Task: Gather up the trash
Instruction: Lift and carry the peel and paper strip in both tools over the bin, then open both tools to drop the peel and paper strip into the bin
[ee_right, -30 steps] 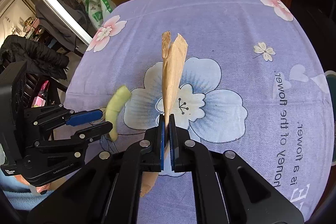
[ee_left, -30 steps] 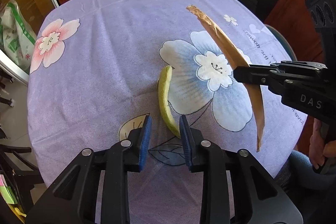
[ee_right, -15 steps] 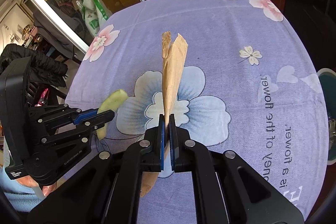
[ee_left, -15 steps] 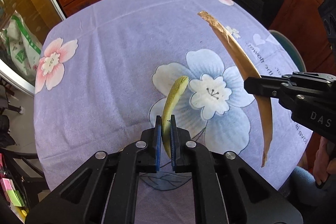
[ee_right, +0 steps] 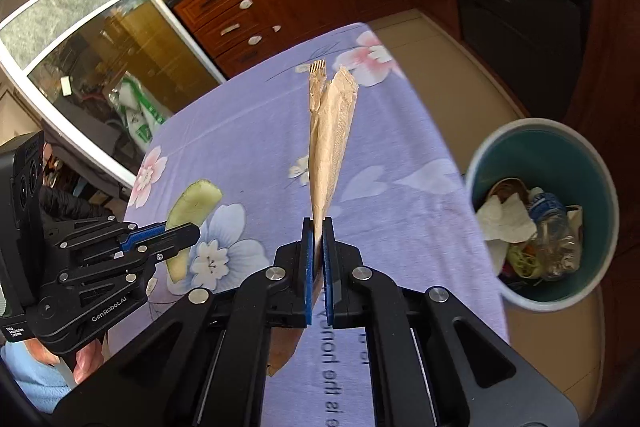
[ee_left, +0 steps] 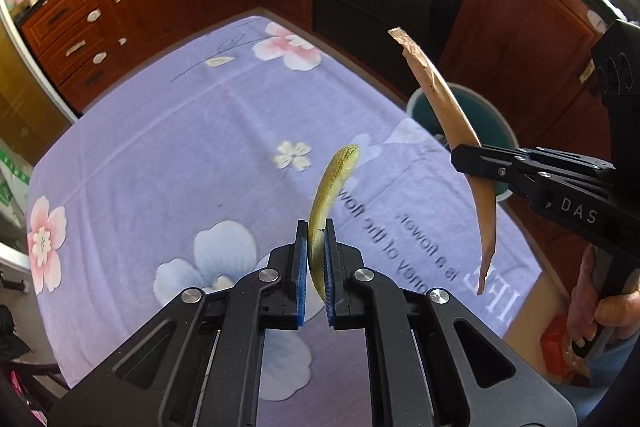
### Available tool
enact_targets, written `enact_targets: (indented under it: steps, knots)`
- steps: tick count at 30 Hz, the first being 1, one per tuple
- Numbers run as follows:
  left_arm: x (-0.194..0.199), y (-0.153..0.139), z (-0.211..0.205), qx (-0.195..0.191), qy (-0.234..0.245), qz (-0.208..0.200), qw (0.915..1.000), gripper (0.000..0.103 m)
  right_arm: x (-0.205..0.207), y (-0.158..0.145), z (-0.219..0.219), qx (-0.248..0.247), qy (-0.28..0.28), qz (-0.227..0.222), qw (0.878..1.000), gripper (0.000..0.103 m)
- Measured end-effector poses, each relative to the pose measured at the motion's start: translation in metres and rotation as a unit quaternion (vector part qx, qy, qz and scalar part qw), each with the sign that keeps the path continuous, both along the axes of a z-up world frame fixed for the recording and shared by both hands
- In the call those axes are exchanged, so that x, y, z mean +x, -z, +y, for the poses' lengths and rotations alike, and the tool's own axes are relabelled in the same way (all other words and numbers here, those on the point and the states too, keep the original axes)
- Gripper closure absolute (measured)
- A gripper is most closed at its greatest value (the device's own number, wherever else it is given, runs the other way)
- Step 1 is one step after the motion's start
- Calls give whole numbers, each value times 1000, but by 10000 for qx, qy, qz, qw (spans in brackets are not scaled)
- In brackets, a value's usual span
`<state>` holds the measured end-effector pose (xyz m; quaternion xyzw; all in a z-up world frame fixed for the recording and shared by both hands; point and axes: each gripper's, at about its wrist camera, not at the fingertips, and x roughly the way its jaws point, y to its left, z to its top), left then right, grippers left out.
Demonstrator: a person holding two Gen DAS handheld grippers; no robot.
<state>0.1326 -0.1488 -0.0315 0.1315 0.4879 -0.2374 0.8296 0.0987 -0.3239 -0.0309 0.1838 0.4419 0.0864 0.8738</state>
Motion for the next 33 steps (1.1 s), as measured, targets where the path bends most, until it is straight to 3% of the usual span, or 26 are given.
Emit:
enact_targets:
  steps: [7,13,22,33]
  knots:
    - [9,-7,-92,-156,598,20,9981,95,-24,-6,-98,-34,886,8,9961,98]
    - [14,-3,-157,-348,878,147,9954,95,-34,-1,-152,67,1276,187,9916,98]
    - [29,27,-207,-360,837,509,9945,95,-19,22,-175,236,1234,547,9906,97]
    - [50,58,-223,-376,776,827,9928,95,14,48,-184,329,1132,886,9891,95]
